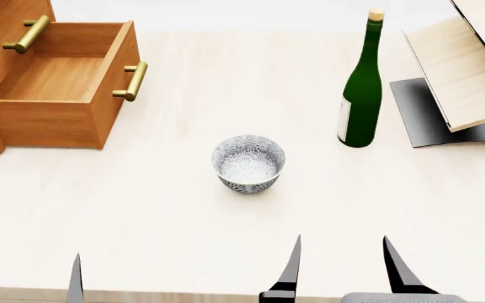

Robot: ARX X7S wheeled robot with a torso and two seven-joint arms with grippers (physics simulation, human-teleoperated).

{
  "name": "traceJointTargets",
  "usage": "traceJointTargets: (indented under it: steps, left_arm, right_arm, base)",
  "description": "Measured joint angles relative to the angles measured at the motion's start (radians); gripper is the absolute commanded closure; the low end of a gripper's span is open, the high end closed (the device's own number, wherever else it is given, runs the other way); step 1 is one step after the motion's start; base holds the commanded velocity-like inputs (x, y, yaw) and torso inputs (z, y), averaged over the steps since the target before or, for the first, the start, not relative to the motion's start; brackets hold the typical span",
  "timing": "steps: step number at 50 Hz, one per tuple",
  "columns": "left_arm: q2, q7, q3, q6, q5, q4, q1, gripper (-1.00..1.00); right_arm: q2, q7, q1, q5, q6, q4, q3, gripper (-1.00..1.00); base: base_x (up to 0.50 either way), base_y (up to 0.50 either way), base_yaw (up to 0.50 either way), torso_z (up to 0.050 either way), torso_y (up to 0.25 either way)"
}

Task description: Close the bottom drawer of the cabinet.

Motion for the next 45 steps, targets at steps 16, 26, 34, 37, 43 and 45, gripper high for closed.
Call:
traceJointTargets:
  steps: [16, 26, 34, 37, 43, 45]
  left_arm:
    - [-0.014, -0.024, -0.006, -0.104, 0.007, 0.189, 0.017, -1.0]
    - [-0.021, -0.035, -0.001, -0.132, 0.004, 0.238, 0.017, -1.0]
    - [-0.029, -0.043, 0.005, -0.144, 0.006, 0.258, 0.014, -1.0]
    - [-0.032, -0.046, 0.006, -0.147, 0.006, 0.263, 0.014, -1.0]
    - [-0.037, -0.052, 0.011, -0.151, 0.007, 0.27, 0.013, -1.0]
    - [-0.038, -0.054, 0.013, -0.152, 0.007, 0.272, 0.013, -1.0]
  right_arm:
    - [0.02, 0.017, -0.004, 0.029, 0.059, -0.137, 0.002, -1.0]
    - [0.028, 0.025, -0.007, 0.037, 0.056, -0.153, 0.0, -1.0]
    - [0.031, 0.03, -0.007, 0.049, 0.053, -0.155, -0.002, -1.0]
    - [0.032, 0.033, -0.006, 0.052, 0.052, -0.157, -0.003, -1.0]
    - [0.035, 0.038, -0.007, 0.056, 0.047, -0.155, -0.005, -1.0]
    - [0.036, 0.039, -0.007, 0.058, 0.045, -0.154, -0.006, -1.0]
  base:
    - [0.0, 0.0, 0.0, 0.0, 0.0]
    - [0.0, 0.29, 0.0, 0.0, 0.0]
    - [0.0, 0.5, 0.0, 0.0, 0.0]
    - [0.0, 0.5, 0.0, 0.0, 0.0]
    - [0.0, 0.5, 0.0, 0.0, 0.0]
    - [0.0, 0.5, 0.0, 0.0, 0.0]
